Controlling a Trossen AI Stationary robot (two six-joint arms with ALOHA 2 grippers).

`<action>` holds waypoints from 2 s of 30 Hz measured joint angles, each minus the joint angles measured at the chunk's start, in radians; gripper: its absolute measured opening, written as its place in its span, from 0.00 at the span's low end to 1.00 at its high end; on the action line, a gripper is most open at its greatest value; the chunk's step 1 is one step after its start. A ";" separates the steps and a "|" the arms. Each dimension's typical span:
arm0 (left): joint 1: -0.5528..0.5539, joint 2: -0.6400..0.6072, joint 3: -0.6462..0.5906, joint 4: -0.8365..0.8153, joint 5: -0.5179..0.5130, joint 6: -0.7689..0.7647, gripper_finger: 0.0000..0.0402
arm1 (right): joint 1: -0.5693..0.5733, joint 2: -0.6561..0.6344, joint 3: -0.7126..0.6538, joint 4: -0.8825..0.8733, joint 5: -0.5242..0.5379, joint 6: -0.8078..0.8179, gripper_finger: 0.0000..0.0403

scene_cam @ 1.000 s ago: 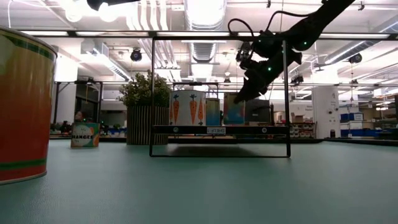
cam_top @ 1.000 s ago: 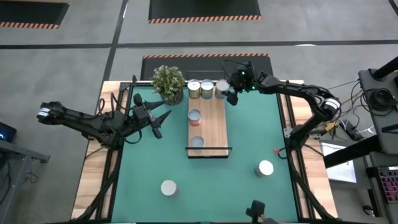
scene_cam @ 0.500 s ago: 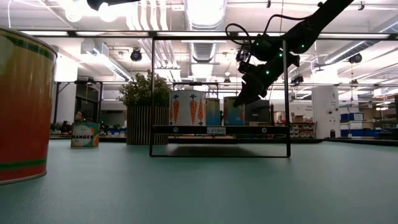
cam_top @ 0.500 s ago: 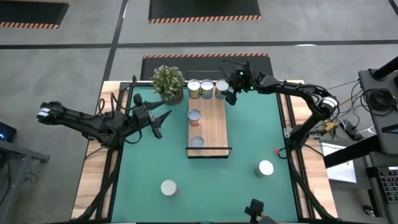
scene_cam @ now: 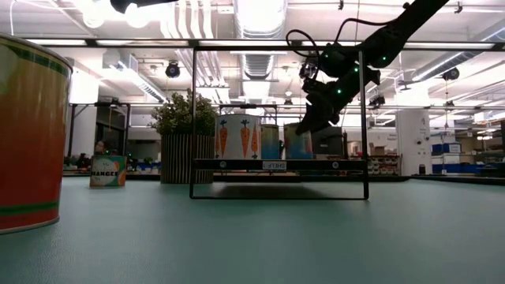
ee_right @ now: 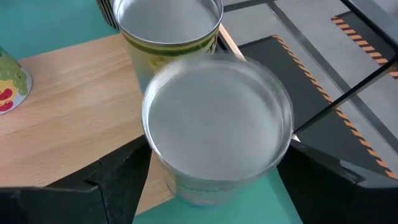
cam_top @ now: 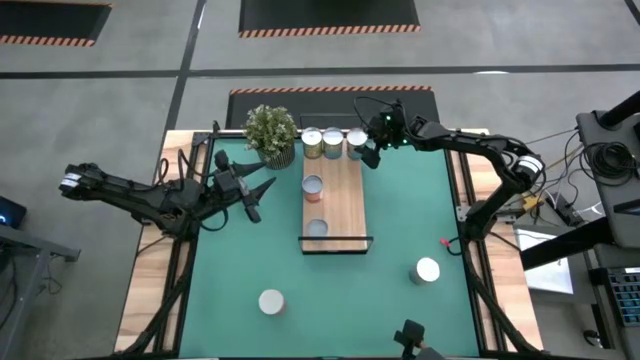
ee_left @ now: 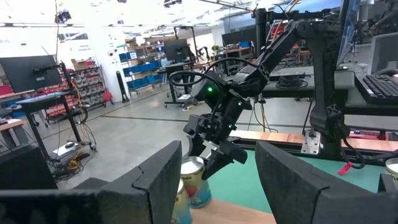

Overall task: Pick and place cans onto a shelf
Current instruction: Put the canned tomatoes on the shelf

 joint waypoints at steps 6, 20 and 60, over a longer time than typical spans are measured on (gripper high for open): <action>0.000 0.000 0.000 0.000 0.000 0.000 0.47 | 0.000 0.000 0.000 0.000 0.000 0.002 0.83; 0.000 0.000 0.000 0.000 0.000 0.000 0.47 | 0.000 -0.090 0.000 -0.002 0.000 0.069 0.83; 0.000 0.000 0.000 0.007 0.000 0.000 0.47 | 0.000 -0.004 0.034 -0.162 0.116 0.087 0.03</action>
